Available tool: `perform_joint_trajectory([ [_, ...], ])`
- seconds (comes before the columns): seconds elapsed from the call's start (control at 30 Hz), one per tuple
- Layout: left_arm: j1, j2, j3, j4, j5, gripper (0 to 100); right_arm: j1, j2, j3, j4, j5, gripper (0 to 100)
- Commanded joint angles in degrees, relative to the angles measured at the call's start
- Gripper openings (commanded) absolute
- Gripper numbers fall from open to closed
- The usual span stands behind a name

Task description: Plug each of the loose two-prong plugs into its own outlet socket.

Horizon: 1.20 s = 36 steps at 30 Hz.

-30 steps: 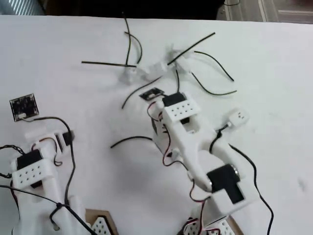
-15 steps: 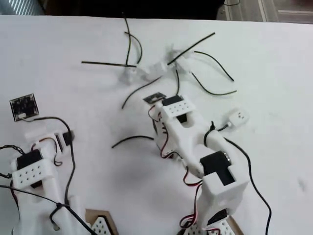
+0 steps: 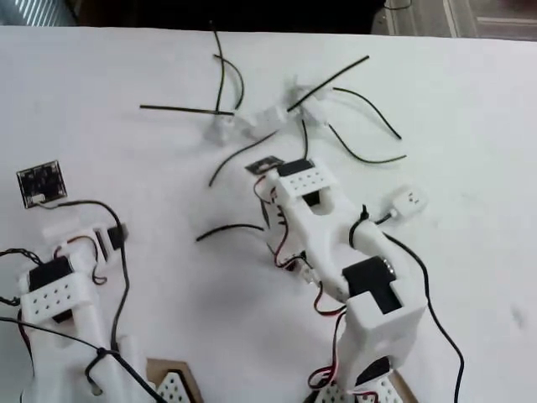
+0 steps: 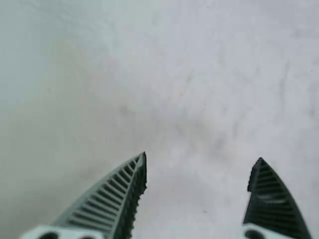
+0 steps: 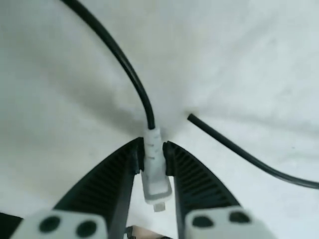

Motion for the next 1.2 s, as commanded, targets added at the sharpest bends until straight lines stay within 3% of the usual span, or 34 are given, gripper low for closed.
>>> perform_joint_trajectory([
  [0.0, 0.75, -1.36, -1.67, -1.14, 0.18, 32, 0.4, -0.4, -1.76, 3.65, -0.26, 10.3],
  [0.47, 0.75, -1.36, -1.58, -1.05, 0.18, 32, 0.57, -0.31, -1.67, 6.81, -0.26, 9.7],
  [0.6, 0.75, -1.36, -1.58, -1.05, 0.18, 32, 0.57, -0.22, -1.67, 8.04, -0.09, 5.2],
  [0.9, 0.75, -1.36, -1.58, -1.05, 0.18, 32, 0.22, 8.13, -2.37, 8.04, 0.09, 3.8],
  [1.17, 0.75, -1.45, -1.32, -1.14, 0.18, 32, 0.13, 3.82, -2.73, 9.27, 0.09, 1.7],
])
